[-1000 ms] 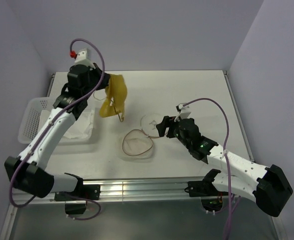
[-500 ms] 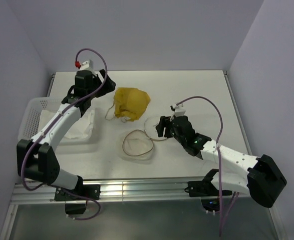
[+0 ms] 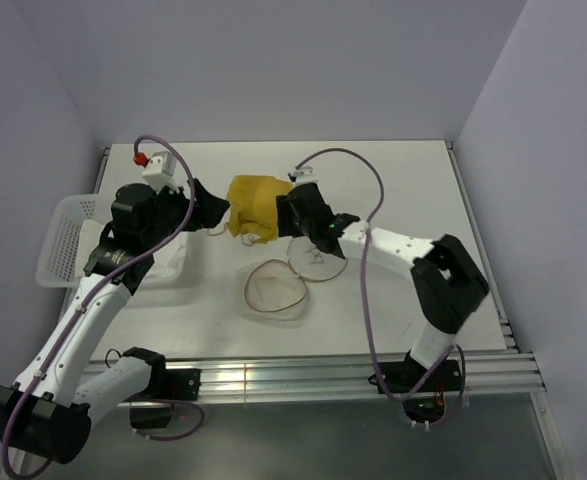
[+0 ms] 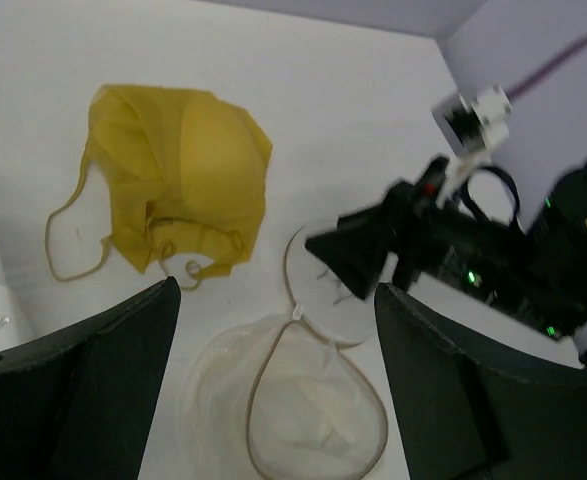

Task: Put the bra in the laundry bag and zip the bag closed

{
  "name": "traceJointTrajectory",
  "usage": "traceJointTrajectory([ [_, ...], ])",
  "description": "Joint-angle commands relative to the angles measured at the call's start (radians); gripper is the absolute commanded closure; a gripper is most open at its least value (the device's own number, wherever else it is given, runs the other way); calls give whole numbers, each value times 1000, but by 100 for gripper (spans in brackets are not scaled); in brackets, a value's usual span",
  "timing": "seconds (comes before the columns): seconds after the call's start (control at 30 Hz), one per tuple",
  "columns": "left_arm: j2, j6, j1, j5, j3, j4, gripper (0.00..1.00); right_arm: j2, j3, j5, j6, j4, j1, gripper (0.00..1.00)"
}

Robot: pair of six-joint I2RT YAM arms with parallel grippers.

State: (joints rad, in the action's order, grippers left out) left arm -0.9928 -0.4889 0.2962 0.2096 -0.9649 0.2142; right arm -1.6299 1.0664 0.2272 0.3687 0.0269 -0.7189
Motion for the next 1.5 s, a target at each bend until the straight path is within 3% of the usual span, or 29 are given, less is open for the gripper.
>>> traceJointTrajectory([
  [0.0, 68, 87, 6, 20, 58, 59, 14, -157, 153, 17, -28, 83, 16, 36],
  [0.17, 160, 99, 9, 14, 106, 51, 15, -342, 314, -26, 1, 125, 22, 31],
  [0.47, 204, 88, 9, 77, 117, 31, 14, -485, 398, -39, 59, 131, 22, 37],
  [0.6, 203, 88, 8, 65, 120, 33, 14, -510, 414, 18, 41, 119, 22, 49],
  [0.7, 195, 90, 3, 57, 118, 34, 14, -515, 418, 52, 12, 75, 22, 72],
  [0.73, 189, 92, 1, 56, 118, 34, 14, -506, 420, 75, -14, 53, 22, 86],
  [0.83, 177, 93, 0, 53, 118, 36, 14, -448, 405, 136, -83, -7, 22, 100],
  [1.0, 161, 98, -3, 59, 112, 36, 14, -277, 360, 178, -226, -108, 21, 100],
  [1.17, 181, 62, -5, 94, 101, -19, 13, -80, 377, 123, -414, -97, 16, 100],
  [1.47, 186, 56, -5, 60, -1, 11, 12, 178, 371, 52, -671, 39, -48, 100],
])
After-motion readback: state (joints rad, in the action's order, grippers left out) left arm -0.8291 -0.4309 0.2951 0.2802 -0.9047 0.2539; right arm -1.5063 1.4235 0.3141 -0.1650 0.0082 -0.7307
